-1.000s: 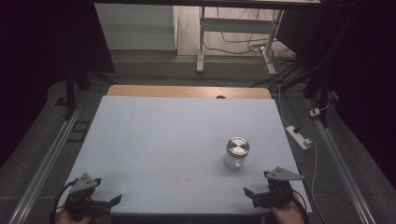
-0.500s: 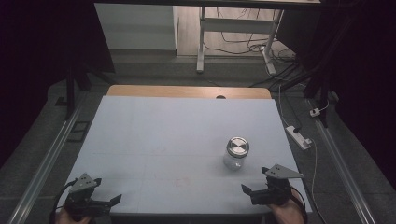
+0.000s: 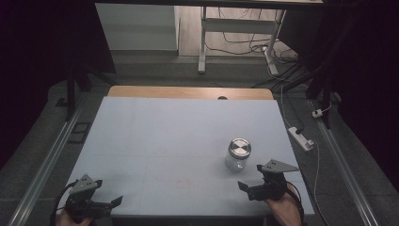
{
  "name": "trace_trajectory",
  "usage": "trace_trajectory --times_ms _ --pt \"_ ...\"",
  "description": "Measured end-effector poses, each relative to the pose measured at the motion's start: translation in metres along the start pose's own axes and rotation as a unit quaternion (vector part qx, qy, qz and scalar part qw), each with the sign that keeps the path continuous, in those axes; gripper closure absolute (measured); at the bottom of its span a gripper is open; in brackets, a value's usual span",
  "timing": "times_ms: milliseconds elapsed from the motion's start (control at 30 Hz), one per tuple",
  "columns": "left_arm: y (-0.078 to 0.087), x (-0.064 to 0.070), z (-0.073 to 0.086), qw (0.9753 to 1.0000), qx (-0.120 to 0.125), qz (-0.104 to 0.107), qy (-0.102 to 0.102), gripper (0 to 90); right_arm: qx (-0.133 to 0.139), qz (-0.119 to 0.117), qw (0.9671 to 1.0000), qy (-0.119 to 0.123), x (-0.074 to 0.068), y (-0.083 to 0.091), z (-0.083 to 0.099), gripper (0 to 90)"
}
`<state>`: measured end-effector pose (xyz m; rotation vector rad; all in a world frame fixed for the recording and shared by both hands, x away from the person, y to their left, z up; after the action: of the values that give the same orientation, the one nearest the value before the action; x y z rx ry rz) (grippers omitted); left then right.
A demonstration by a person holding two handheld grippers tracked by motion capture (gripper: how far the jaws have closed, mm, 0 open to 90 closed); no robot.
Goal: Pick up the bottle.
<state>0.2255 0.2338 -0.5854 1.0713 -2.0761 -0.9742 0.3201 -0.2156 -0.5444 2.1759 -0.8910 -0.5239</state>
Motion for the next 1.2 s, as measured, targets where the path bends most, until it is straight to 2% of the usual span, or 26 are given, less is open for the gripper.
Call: trace_trajectory --times_ms 333,467,633,733,900,1200 --pt "-0.001 0.001 0.0 1.0 -0.002 0.001 -0.003 0.7 -0.017 0.014 0.9997 -0.003 0.008 -0.016 -0.008 0.0" --pt "-0.001 0.001 0.0 1.0 -0.004 0.001 -0.004 0.7 -0.019 0.034 0.9992 0.01 0.012 -0.024 -0.015 0.0" --pt "-0.001 0.001 0.0 1.0 -0.005 0.003 -0.005 0.7 -0.021 0.051 0.9984 0.008 0.016 -0.031 -0.023 0.0" --pt "-0.001 0.001 0.0 1.0 -0.005 0.003 -0.005 0.7 -0.017 0.054 0.9984 0.009 0.019 -0.034 -0.028 0.0" --pt "-0.002 0.001 0.0 0.9999 -0.007 0.003 -0.007 0.7 -0.024 0.056 0.9981 0.01 0.022 -0.042 -0.032 0.0" --pt "-0.002 0.001 0.0 0.9999 -0.008 0.005 -0.007 0.7 -0.021 0.05 0.9985 0.013 0.025 -0.053 -0.041 0.0"
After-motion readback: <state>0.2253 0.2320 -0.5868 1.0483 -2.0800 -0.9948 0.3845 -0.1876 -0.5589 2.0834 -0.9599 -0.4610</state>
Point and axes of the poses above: each handheld gripper's, and its own axes: y roughly backward along the jaws, z roughly out of its underside, x roughly to its right, the point moved 9 cm from there along -y, roughly forward along the jaws, and after that the axes turned 11 degrees about -x, right-handed, at the moved point
